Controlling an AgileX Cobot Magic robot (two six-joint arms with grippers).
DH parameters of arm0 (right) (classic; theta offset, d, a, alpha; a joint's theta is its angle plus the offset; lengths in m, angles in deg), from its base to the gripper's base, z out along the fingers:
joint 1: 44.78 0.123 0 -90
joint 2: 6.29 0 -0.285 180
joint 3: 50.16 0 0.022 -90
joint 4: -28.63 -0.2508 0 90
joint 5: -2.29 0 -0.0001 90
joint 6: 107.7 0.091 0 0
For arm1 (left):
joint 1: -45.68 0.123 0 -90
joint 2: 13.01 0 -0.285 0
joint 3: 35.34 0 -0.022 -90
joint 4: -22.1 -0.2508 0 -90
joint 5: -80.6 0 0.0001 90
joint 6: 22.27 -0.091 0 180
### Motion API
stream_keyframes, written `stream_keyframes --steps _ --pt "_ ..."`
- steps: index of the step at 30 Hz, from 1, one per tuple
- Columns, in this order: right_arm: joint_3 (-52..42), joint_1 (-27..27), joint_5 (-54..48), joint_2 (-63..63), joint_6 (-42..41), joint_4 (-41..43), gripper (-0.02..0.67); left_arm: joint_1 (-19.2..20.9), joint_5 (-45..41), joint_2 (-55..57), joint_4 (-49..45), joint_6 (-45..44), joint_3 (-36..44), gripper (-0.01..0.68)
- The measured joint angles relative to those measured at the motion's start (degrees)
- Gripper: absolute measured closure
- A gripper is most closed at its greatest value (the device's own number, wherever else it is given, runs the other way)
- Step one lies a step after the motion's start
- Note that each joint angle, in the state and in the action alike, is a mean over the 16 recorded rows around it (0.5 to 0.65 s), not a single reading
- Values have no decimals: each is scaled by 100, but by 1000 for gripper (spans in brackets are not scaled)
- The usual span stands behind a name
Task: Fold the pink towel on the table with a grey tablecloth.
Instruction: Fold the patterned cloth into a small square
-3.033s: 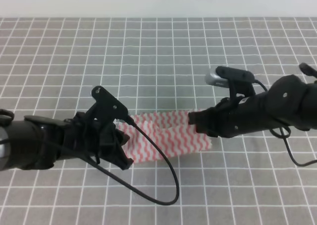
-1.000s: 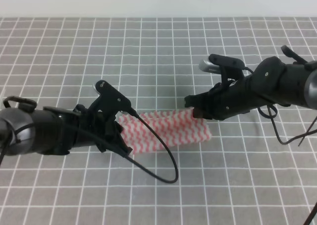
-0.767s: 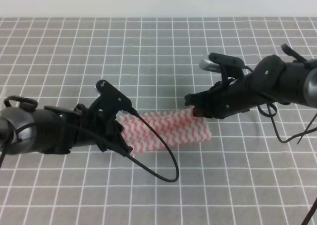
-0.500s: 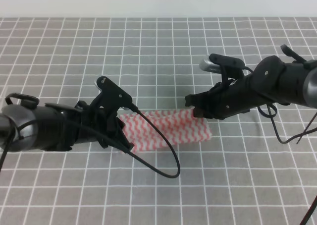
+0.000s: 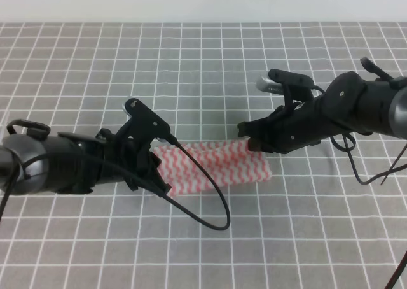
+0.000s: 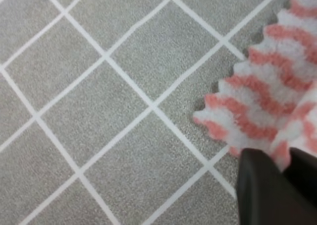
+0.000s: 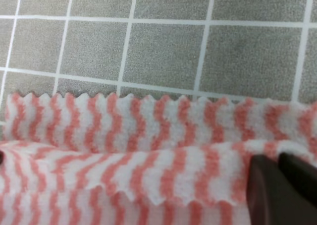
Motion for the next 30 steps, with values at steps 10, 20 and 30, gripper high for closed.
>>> stream_keyframes --steps 10,20,30 --pt "1 -1 -29 -10 -1 2 664 0 342 -150 170 -13 -86 415" --pt "1 0 -42 0 0 3 664 0 188 -520 439 -2 -250 421" --pt "1 1 -29 5 0 3 663 0 -1006 -354 660 37 -102 545"
